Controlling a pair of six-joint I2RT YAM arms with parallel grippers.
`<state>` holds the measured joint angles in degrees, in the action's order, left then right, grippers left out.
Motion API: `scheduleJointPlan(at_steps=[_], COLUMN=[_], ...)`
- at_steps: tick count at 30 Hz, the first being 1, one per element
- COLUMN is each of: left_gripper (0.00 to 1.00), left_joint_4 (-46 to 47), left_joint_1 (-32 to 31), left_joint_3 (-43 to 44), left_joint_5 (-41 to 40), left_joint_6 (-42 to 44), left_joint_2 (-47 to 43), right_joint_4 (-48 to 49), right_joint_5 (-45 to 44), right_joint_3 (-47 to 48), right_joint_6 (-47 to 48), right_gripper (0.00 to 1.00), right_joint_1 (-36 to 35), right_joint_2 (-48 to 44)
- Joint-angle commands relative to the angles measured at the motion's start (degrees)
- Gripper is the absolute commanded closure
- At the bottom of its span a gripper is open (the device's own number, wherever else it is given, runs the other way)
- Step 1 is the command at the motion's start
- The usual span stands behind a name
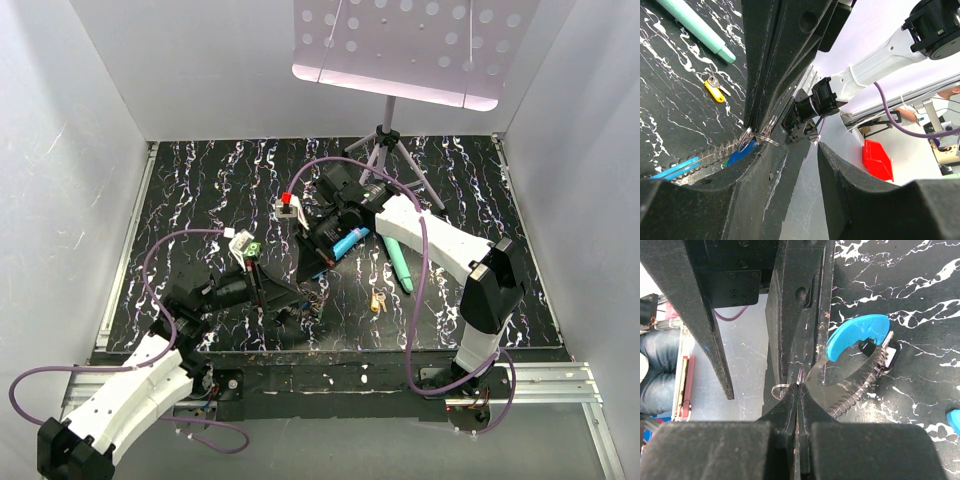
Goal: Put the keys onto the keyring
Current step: Adjust the keyring.
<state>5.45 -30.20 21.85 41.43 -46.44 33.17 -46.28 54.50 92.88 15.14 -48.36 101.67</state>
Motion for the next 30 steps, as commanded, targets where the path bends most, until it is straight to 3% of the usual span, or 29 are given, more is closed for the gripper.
scheduleJointPlan(at_steps=[1,9,13,19,23,26,30], left_gripper=[0.59,0.57,0.56,0.51,0.45,0.44,0.45], left_joint_4=[6.67,8.35,1.78,-20.54,-33.37,-37.79,-36.04], left_joint_1=[-0.39,-1.09,-1.09,-1.09,-1.09,-1.09,-1.09], left_joint_3=[-0.31,-0.31,1.17,9.25,15.14,18.57,20.25], left_joint_5=[1.55,5.49,7.79,5.60,-1.33,-5.92,-7.06], left_joint_6=[-1.37,-2.78,-0.51,11.79,19.17,25.94,36.13], left_joint_2=[2.42,5.24,3.67,-3.01,-4.51,-5.13,-6.54], right_joint_4=[1.81,1.46,0.76,-0.47,-1.44,-3.02,-5.48], right_joint_5=[0.96,0.87,1.57,2.45,2.36,3.15,4.38], right_joint_3=[1.43,1.95,2.65,3.36,3.62,3.27,2.74], right_joint_6=[-0.63,-0.55,0.15,2.70,6.65,11.04,20.00], right_gripper=[0.99,0.99,0.99,0.99,0.99,0.99,0.99], right_joint_1=[0.11,0.11,0.37,1.16,1.42,1.51,1.51], right_joint_2=[-0.15,0.28,0.37,-0.42,-1.82,-3.23,-5.16])
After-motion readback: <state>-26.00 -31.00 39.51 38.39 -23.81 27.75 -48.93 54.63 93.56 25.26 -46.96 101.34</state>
